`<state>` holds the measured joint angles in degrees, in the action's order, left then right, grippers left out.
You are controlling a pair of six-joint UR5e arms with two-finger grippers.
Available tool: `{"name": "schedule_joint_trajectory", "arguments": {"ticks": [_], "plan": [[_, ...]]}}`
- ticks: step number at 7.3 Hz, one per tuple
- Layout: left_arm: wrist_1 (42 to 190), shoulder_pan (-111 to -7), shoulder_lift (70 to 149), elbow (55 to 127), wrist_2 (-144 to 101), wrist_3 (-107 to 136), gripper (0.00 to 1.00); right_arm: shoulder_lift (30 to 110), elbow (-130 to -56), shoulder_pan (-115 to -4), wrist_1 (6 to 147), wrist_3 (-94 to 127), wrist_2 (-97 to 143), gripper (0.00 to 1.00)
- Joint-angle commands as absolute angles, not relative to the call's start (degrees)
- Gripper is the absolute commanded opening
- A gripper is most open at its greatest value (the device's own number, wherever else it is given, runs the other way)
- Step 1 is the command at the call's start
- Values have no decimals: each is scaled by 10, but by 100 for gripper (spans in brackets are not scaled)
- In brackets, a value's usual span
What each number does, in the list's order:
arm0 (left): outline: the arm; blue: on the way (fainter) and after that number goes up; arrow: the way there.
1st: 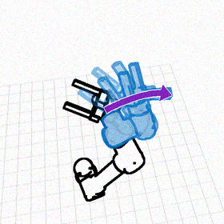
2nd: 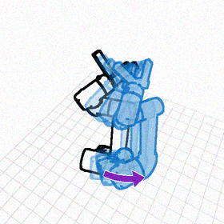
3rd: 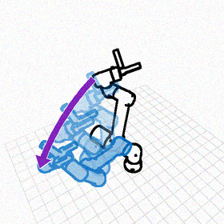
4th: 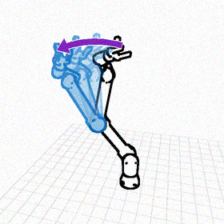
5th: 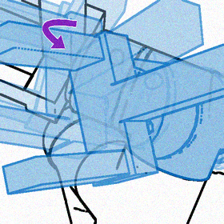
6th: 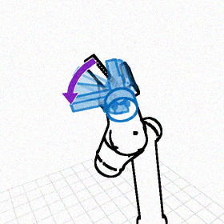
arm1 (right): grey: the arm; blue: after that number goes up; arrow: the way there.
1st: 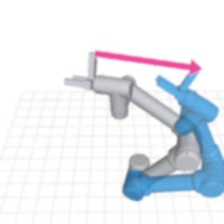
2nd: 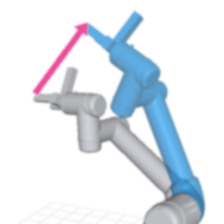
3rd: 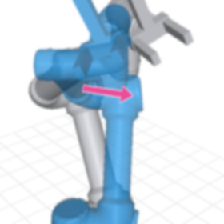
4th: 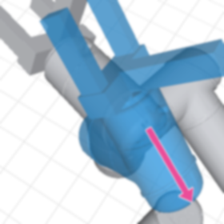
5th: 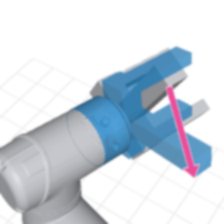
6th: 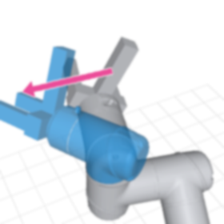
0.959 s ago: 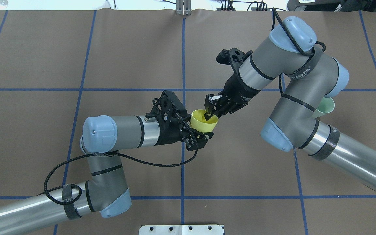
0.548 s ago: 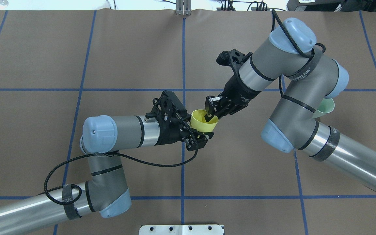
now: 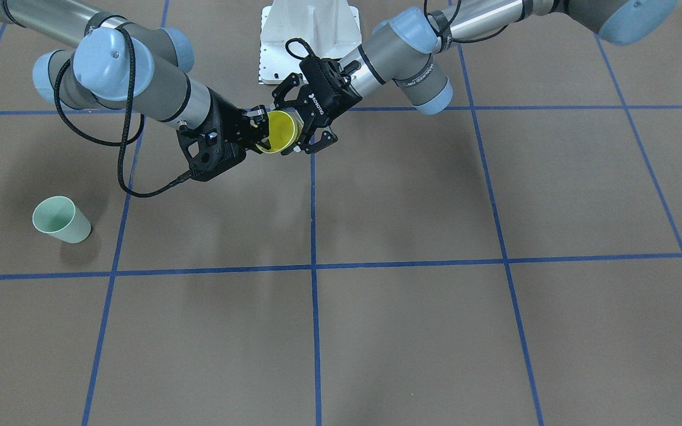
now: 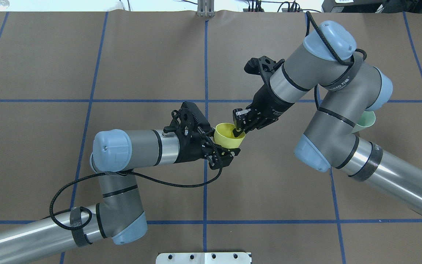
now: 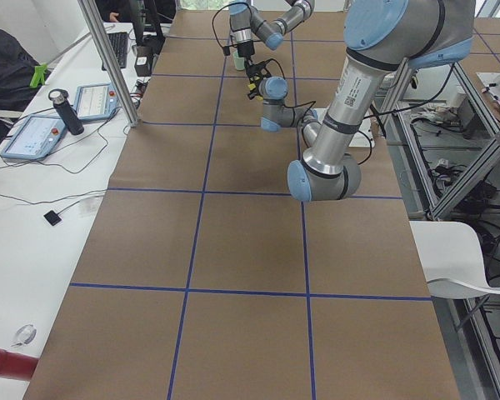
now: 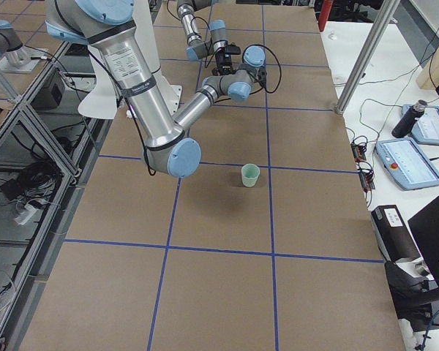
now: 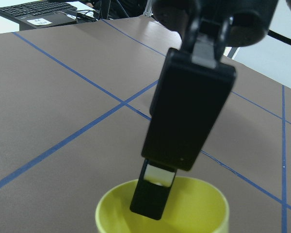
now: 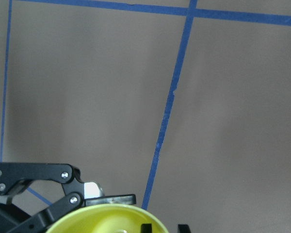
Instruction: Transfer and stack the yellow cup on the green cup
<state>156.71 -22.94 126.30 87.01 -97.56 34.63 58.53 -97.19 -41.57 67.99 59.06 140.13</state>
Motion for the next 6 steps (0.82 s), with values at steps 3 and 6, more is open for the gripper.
{"name": "schedule_joint_trajectory", "arguments": {"ticks": [3,6], "plan": [[1568,-229,1267,870,-975,346,71,586,-983,-416,679,591,1400,0],[1567,-229,1272,870,-975,438,100,590,-983,-417,679,591,1400,0]]}}
